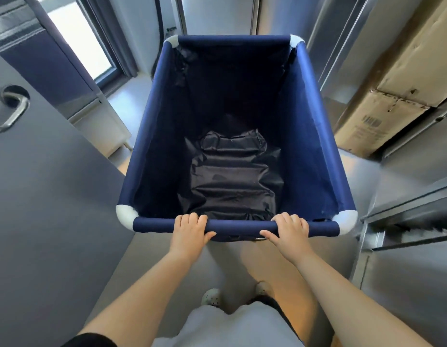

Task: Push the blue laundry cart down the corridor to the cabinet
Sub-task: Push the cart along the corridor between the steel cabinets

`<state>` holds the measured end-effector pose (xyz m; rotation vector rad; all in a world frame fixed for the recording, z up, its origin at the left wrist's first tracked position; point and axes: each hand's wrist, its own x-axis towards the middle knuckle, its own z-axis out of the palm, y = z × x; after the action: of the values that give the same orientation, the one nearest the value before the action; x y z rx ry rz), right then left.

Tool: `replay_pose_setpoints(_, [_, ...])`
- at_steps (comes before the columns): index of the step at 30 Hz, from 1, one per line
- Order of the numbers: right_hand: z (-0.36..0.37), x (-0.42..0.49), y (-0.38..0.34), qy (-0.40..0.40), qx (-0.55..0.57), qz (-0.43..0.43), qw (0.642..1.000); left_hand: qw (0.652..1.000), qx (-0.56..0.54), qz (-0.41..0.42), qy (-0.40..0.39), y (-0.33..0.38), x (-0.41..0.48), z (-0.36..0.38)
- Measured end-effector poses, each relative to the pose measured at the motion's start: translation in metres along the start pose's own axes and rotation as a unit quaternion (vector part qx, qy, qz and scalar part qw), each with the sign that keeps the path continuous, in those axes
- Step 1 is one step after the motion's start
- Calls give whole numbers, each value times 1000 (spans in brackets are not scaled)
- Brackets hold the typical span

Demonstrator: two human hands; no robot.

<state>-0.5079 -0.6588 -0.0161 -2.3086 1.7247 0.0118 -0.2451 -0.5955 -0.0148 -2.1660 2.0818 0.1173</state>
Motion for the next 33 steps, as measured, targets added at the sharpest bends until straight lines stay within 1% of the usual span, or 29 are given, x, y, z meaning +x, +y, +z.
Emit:
replay_pose_setpoints(2, [-7, 15, 8, -36, -5, -17, 999, 1000, -4, -12, -11, 6, 7, -2])
replay_pose_setpoints(5, [-16, 38, 20, -56, -9, -45, 997, 999, -8, -36, -7, 14, 20, -7])
replay_pose_setpoints(14, [-28, 100, 47, -59, -14, -108, 992, 995, -34, -96, -15, 35, 53, -13])
replay_pose_setpoints(18, [-31, 132, 55, -42, -15, -135, 990, 992, -8, -121, -20, 39, 73, -13])
replay_pose_setpoints(24, [-46, 189, 54, -64, -31, -156, 985, 986, -5, -164, -19, 38, 112, -19])
replay_pose_setpoints(28, [-55, 229, 50, -70, -39, -169, 982, 983, -33, -180, -19, 35, 140, -25])
replay_pose_setpoints(33, [-61, 275, 46, -72, -45, -189, 978, 975, -44, -212, -45, 27, 176, -31])
